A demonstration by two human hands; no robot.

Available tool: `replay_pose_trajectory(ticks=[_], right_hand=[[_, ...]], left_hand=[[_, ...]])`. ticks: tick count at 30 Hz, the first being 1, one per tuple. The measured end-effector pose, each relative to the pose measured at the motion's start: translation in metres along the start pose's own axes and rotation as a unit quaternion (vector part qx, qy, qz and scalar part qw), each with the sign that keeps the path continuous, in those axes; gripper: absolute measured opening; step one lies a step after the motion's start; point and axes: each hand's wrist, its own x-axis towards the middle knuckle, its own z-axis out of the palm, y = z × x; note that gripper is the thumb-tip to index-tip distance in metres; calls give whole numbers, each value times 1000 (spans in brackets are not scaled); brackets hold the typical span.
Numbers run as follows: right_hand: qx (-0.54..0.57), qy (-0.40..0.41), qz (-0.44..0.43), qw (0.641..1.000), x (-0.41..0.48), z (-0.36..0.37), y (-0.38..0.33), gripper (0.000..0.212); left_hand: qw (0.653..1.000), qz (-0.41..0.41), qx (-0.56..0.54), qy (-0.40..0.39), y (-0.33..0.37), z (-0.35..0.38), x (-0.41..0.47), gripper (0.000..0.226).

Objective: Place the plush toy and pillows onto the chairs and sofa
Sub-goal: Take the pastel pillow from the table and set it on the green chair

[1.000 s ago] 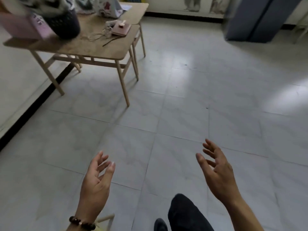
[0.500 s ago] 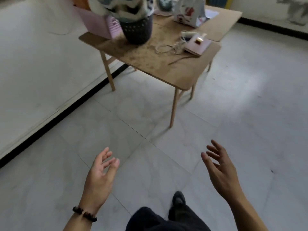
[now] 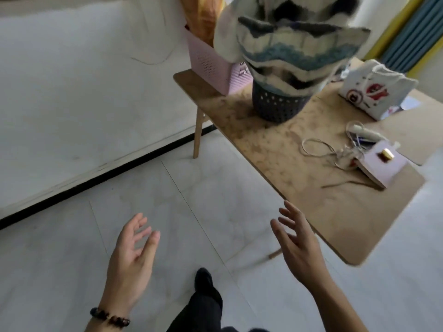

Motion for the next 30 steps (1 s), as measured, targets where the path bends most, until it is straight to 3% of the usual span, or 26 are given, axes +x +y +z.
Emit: replay_pose_trajectory(ticks=[3,9,13,17,19,22,26,30], right_hand=[[-17,0,-27,999,73,25,-40,56],[-5,28,-37,999,203,83,-83,47],[13,62,-13,998,295,127,-79,40],[17,79,10,997,391,158,-110,53],[8,88,-11,996,438,167,-143,66],[14,97,-60,993,506,175,-191,63],[-39,209,-135,968,578,179,-241,67],[-136,395,-120,901,624,188,-262,75]], left_hand=[[999,35,21,-16,46,0,93,64],[996,61,29,-57,90,18,256,64],[996,52,33,-67,84,49,365,44],[988,57,86,-119,112,73,478,48],[979,98,102,-148,142,79,533,49],[969,145,119,-164,185,88,611,48],[961,169,109,-191,213,107,702,49],[919,206,132,-308,210,138,771,49]])
